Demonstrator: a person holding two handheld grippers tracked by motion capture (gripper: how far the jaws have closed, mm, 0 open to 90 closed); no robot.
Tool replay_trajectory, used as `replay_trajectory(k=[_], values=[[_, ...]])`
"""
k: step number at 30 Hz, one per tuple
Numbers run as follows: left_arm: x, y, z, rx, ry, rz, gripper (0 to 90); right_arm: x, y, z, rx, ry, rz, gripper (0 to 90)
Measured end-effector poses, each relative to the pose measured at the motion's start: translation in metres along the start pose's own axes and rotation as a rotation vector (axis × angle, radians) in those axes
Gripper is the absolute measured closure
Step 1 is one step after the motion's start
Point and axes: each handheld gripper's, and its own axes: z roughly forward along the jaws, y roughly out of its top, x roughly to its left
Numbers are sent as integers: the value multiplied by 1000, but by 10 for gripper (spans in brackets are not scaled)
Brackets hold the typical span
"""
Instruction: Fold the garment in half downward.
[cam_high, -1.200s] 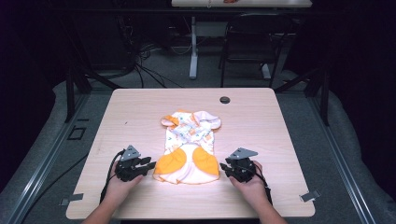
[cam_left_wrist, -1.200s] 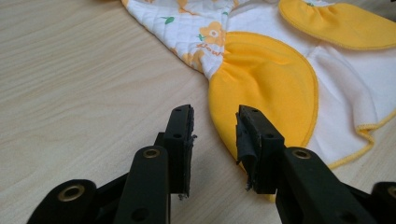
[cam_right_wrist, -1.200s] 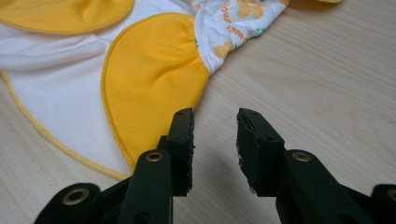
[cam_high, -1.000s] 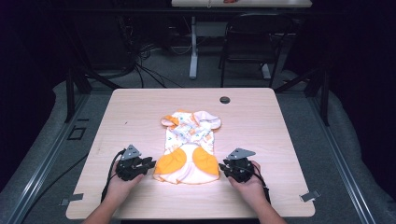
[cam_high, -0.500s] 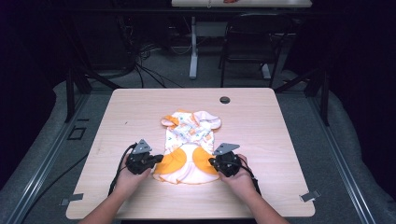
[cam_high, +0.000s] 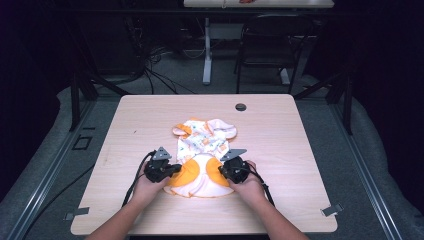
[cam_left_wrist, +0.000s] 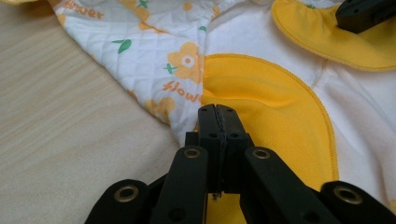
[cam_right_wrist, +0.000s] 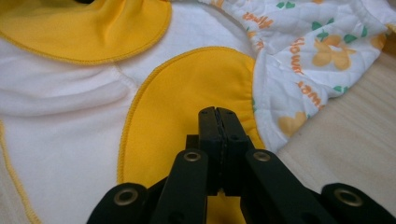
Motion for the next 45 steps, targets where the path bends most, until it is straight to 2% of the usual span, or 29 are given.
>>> replay_trajectory(k=[6,8,13,14,17,21,28,29,32,35,38,41,45], values=[[-7,-5,-4,12,-23,23,899,3,-4,-4,15,28,-1,897],[-9,-7,-5,10,-35,17,899,4,-5,-6,21,37,-5,898],[-15,-12,-10,20,-51,22,899,9,-8,-11,48,52,-42,898],[-17,-13,-11,21,-54,27,899,10,-10,-12,35,61,-33,898],[-23,-17,-14,20,-74,21,899,13,-15,-16,34,79,-32,898],[-31,-22,-19,29,-93,36,899,16,-19,-21,41,94,-28,898],[-42,-30,-27,41,-123,38,899,33,-32,-34,50,118,-64,898],[-44,-32,-28,44,-131,36,900,34,-33,-36,64,124,-76,898],[-47,-32,-30,61,-141,47,899,38,-36,-39,61,136,-77,897],[-47,-28,-30,77,-146,62,897,38,-34,-41,79,134,-82,869],[-43,-21,-28,73,-150,52,891,32,-27,-43,57,130,-59,859],[-37,-8,-30,54,-138,48,888,23,-14,-47,29,129,-42,856],[-24,15,-32,20,-122,29,885,7,6,-48,9,96,-34,855]])
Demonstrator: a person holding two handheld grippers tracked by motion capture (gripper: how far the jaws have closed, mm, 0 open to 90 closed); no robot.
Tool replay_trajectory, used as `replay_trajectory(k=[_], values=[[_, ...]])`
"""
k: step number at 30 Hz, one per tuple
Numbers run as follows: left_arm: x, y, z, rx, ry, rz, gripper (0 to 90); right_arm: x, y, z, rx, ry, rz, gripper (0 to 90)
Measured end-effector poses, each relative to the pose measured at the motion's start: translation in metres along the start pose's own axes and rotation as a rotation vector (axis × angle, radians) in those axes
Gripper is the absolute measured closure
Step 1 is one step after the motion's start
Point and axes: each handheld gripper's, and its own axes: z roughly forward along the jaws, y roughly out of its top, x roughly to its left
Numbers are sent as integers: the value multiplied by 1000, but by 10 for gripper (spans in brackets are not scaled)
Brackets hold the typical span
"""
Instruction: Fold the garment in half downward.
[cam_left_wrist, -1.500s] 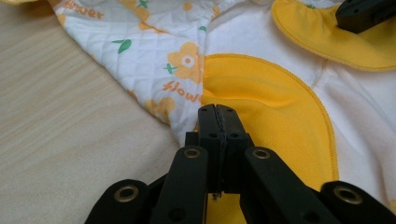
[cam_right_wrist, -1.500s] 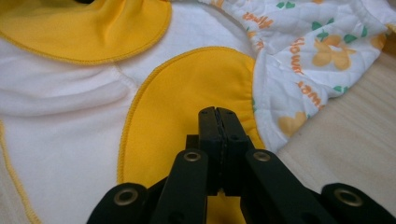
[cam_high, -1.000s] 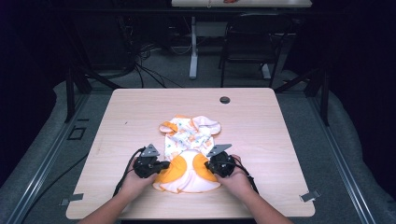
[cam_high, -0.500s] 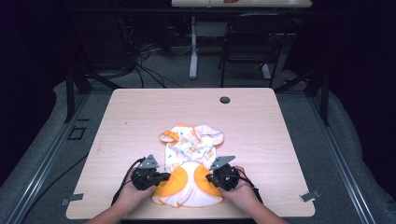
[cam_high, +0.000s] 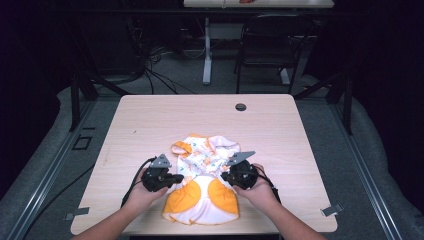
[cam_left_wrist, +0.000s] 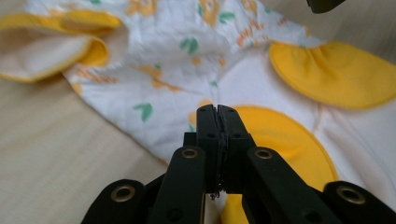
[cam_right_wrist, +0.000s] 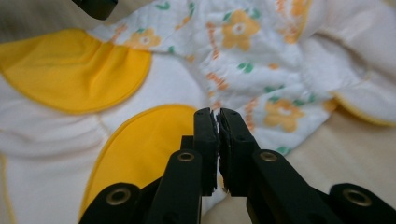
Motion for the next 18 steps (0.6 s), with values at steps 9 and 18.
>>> replay_trajectory(k=[9,18], values=[[28,44,9,-18,40,28,888,-37,38,10,33,-76,10,850],[60,74,37,-27,72,5,896,-57,66,36,54,-86,-6,812]])
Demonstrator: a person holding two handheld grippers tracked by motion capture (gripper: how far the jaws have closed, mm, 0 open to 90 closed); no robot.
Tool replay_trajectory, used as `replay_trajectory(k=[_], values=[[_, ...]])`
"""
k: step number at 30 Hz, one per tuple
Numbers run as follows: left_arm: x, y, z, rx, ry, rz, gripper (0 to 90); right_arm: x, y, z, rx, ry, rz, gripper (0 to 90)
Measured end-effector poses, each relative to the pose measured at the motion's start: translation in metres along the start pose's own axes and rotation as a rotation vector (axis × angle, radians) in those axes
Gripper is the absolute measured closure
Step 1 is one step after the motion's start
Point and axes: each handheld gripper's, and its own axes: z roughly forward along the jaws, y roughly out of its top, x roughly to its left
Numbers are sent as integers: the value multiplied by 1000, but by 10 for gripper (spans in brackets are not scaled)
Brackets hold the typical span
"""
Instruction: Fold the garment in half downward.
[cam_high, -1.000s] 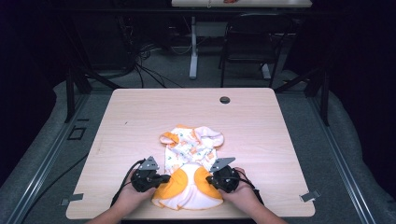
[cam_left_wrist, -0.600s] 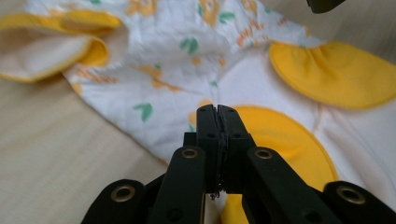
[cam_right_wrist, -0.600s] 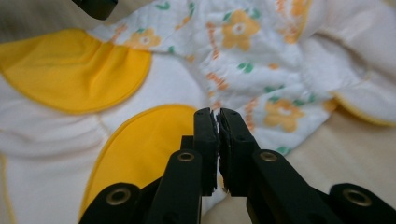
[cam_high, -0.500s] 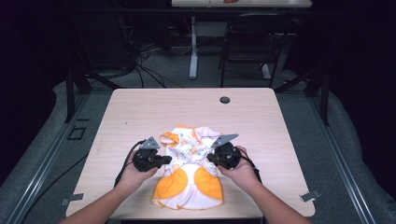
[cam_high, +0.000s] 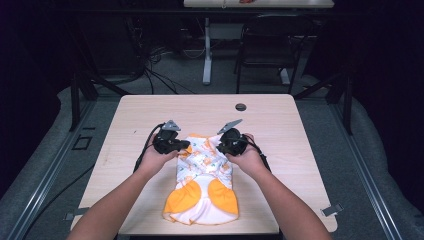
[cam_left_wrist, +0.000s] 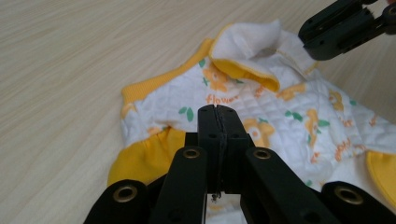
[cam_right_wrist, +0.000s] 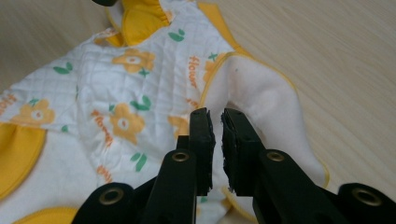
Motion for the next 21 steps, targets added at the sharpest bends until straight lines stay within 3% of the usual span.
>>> replay_trajectory(k=[6,12,13,14,16,21], values=[[14,5,17,26,50,-19,894,-8,16,19,14,-26,22,792],[24,4,27,33,94,-41,810,-21,19,36,19,-57,67,719],[25,4,28,36,95,-42,780,-23,18,39,2,-67,90,709],[27,3,29,48,98,-46,768,-26,18,38,22,-76,76,701],[30,0,31,61,99,-61,733,-31,16,42,17,-81,105,675],[36,-4,34,54,98,-82,631,-39,13,46,40,-94,145,600]])
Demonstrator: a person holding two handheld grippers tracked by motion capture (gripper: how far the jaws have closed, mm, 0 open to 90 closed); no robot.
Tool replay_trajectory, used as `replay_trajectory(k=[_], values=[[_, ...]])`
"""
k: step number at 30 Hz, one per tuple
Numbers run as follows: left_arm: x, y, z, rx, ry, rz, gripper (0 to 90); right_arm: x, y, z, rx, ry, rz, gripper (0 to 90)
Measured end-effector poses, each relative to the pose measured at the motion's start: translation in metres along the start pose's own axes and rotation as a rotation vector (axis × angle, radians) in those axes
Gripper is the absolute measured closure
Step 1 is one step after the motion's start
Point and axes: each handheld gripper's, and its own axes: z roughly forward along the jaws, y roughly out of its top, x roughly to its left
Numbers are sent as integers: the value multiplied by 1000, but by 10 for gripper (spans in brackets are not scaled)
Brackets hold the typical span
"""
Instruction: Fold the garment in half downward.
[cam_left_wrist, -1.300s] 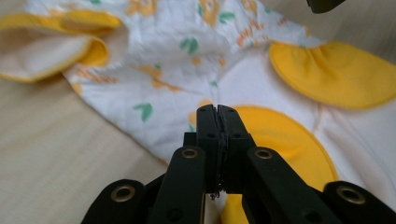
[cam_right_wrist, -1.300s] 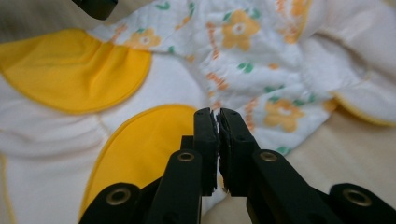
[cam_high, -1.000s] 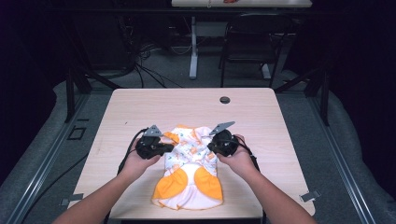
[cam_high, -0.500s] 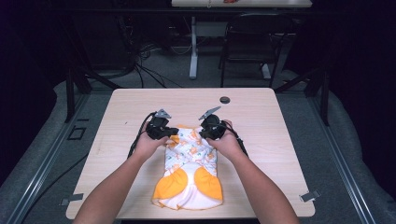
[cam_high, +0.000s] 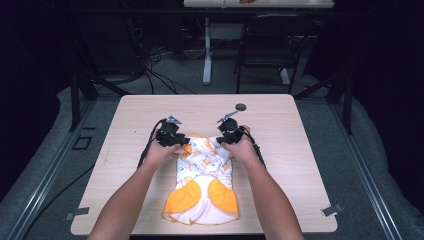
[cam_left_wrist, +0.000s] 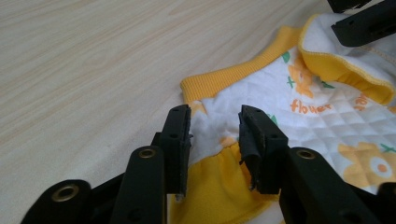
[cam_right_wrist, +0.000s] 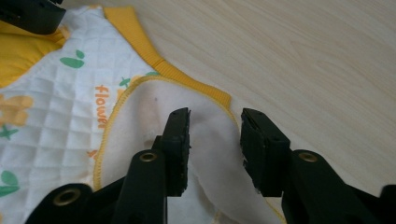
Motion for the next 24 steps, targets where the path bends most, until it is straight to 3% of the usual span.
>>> replay_trajectory(k=[2,4,11,14,17,18,20,24], values=[[0,-1,2,5,-2,-8,590,-2,-1,3,6,14,20,568],[0,-2,5,19,0,-9,572,-3,-2,5,28,4,9,555],[1,-6,11,47,-1,-11,567,-7,-7,16,52,56,45,514],[3,-8,13,52,-3,-17,575,-8,-9,18,63,66,34,507],[3,-11,13,33,-2,-23,594,-7,-10,17,67,55,12,546],[2,-12,13,32,-4,-27,603,-5,-10,19,44,60,16,576],[2,-12,13,36,-2,-20,628,-4,-8,17,76,64,-8,632],[0,-12,12,46,-8,-9,710,-2,-8,17,74,70,-16,698]])
